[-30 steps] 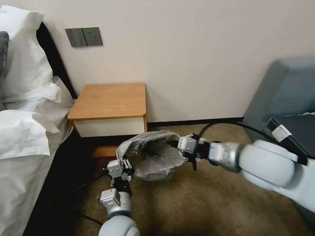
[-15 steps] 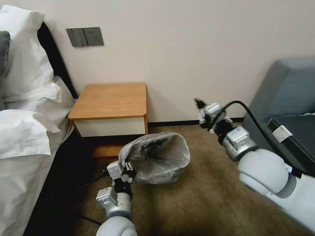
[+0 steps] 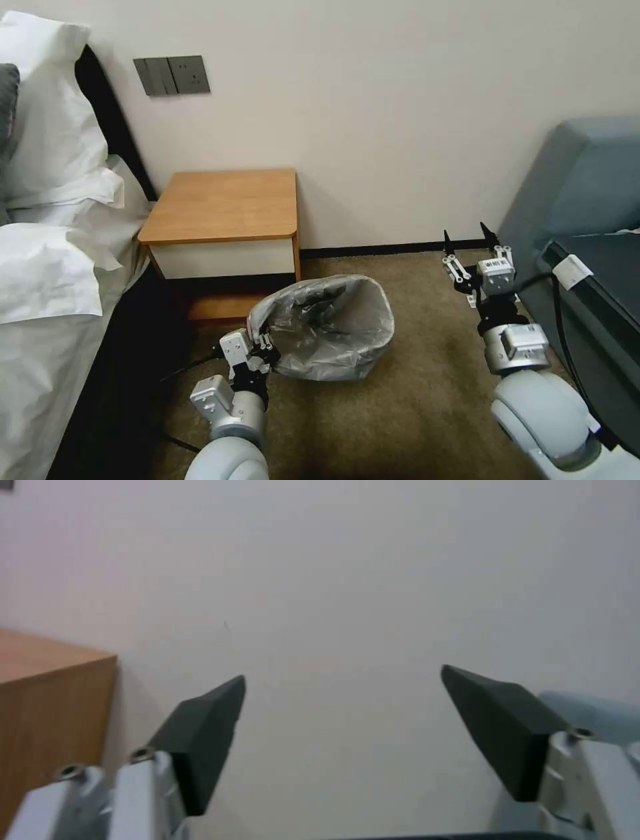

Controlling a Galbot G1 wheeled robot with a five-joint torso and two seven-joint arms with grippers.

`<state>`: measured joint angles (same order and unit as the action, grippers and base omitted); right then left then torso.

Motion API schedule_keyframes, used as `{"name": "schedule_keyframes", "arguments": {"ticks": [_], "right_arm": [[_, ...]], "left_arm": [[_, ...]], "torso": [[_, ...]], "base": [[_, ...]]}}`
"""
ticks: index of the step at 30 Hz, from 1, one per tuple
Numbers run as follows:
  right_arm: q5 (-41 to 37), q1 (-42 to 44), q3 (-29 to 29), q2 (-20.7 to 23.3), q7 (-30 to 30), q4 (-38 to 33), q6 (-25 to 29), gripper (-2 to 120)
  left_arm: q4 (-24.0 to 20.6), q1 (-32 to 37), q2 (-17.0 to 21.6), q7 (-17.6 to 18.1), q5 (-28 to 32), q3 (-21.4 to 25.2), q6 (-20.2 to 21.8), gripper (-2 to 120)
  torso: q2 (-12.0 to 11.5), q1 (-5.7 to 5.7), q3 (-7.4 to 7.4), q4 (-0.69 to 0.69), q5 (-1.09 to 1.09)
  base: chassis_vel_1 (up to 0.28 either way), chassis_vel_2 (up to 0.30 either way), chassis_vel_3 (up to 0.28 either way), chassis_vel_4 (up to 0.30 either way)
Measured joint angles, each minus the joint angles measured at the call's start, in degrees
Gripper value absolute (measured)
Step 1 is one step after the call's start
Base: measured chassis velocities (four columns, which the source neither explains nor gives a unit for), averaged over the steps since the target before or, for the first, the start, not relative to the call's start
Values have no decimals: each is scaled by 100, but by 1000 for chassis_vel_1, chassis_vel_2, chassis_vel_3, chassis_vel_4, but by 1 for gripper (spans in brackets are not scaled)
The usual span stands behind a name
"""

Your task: Pick up the garbage bag from the table and place it over the trash can.

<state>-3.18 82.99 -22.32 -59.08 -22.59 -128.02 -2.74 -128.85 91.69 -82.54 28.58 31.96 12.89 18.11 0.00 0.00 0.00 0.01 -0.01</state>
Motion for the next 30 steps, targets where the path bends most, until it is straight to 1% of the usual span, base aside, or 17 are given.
{"name": "schedule_keyframes", "arguments": {"ticks": [1, 2, 3, 5, 6, 7, 10, 11, 14, 15, 18, 30], "right_arm": [[53, 33, 4, -88, 24, -14, 15, 86], [53, 33, 4, -88, 24, -14, 15, 86], [117, 62, 15, -171, 59, -16, 42, 89], [276, 119, 32, -327, 115, 2, 125, 96], [385, 174, 50, -438, 157, 17, 177, 99], [385, 174, 50, -438, 157, 17, 177, 99], [551, 290, 128, -643, 223, 18, 243, 100], [551, 290, 128, -643, 223, 18, 243, 100], [646, 344, 191, -781, 272, 26, 285, 100], [646, 344, 191, -781, 272, 26, 285, 100], [684, 352, 229, -851, 293, 62, 296, 100], [650, 270, 290, -878, 305, 95, 290, 100]], "left_arm": [[38, -63, 17, 29, 143, -10, 106, 4], [38, -63, 17, 29, 143, -10, 106, 4], [81, -130, 31, 53, 252, -32, 216, 4], [206, -268, 48, 77, 357, -79, 348, 4], [364, -390, 54, 101, 413, -108, 404, 4], [364, -390, 54, 101, 413, -108, 404, 4], [800, -706, 57, 170, 530, -194, 479, 4], [800, -706, 57, 170, 530, -194, 479, 4], [1184, -976, 25, 179, 522, -222, 463, 4], [1184, -976, 25, 179, 522, -222, 463, 4], [1427, -1159, -2, 181, 517, -239, 443, 4], [1694, -1208, -57, 165, 469, -282, 424, 4]], "torso": [[0, 0, 0, 0, 0], [0, 0, 0, 0, 0], [0, 0, 0, 0, 1], [0, 0, 0, 0, 0], [0, 0, 0, -1, 1], [0, 0, 0, -1, 1], [0, 0, 0, -1, 0], [0, 0, 0, -1, 0], [0, 0, 0, -1, 1], [0, 0, 0, -1, 1], [0, 0, 0, -1, 1], [0, 0, 1, 0, 1]], "base": [[0, 0, 0, 0], [0, 0, 0, 0], [0, 0, 0, 0], [0, 0, 0, 0], [0, 0, 0, 0], [0, 0, 0, 0], [0, 0, 0, 0], [0, 0, 0, 0], [0, 0, 0, 0], [0, 0, 0, 0], [0, 0, 0, 0], [0, 0, 0, 0]]}}
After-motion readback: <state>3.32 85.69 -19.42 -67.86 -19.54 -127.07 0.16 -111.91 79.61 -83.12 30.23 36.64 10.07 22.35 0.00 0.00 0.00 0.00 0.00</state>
